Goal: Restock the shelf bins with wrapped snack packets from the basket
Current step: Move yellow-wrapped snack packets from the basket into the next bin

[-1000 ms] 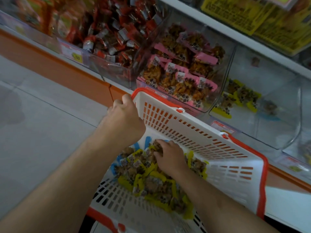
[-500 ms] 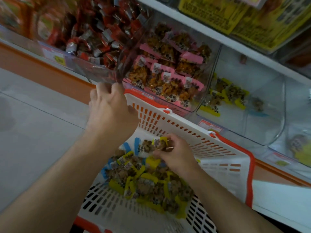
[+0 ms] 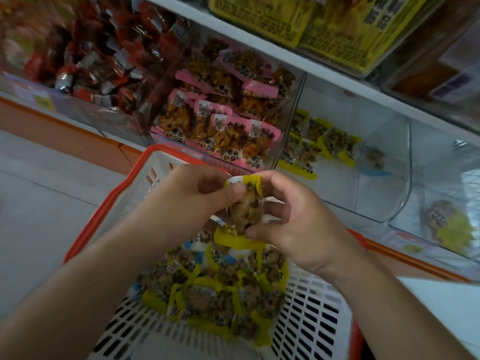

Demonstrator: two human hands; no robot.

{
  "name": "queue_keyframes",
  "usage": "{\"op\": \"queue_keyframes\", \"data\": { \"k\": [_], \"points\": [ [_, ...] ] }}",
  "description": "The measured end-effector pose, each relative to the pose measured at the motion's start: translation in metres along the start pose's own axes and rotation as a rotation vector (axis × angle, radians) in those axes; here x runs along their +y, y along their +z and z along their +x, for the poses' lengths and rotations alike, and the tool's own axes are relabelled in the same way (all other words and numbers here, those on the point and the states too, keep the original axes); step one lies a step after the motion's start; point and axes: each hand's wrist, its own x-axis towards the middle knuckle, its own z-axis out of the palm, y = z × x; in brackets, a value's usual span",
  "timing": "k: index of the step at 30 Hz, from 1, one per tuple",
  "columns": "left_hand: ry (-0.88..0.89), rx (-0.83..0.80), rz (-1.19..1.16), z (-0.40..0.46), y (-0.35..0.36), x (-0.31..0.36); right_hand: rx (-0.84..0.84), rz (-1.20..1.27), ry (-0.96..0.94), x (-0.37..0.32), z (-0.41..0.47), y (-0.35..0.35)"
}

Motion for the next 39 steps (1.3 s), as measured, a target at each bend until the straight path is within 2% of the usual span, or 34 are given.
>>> {"op": "queue_keyframes", "data": {
  "k": [3, 8, 13, 19, 23, 26, 32, 35, 39],
  "points": [
    [-0.015, -0.026, -0.058, 0.001, 0.004, 0.003, -0.042, -0.044, -0.015, -0.003, 0.003, -0.016],
    [-0.054, -0.045, -0.168, 0.01, 0.014, 0.002, -0.106, 0.053, -0.079, -0.006, -0.003, -0.034],
    [-0.06, -0.029, -0.205, 0.011, 0.023, -0.001, -0.083, 0.089, -0.076, 0.0, -0.012, -0.039],
    [-0.13, 0.029, -0.287, 0.01, 0.032, -0.002, 0.122, -0.024, 0.017, 0.012, -0.013, -0.039],
    [-0.148, 0.126, -0.174, 0.016, 0.032, -0.003, 0.417, -0.023, 0.005, 0.025, 0.005, -0.082],
    [-0.144, 0.136, -0.168, 0.021, 0.029, -0.006, 0.557, -0.005, 0.105, 0.047, 0.039, -0.123],
    [-0.125, 0.116, -0.189, 0.03, 0.027, -0.013, 0.582, -0.297, 0.313, 0.098, 0.094, -0.16],
    [-0.118, 0.135, -0.183, 0.03, 0.026, -0.013, 0.549, -0.472, 0.297, 0.119, 0.104, -0.158],
    [-0.117, 0.135, -0.096, 0.031, 0.028, -0.015, 0.545, -0.822, 0.26, 0.124, 0.109, -0.154]
  ]
}}
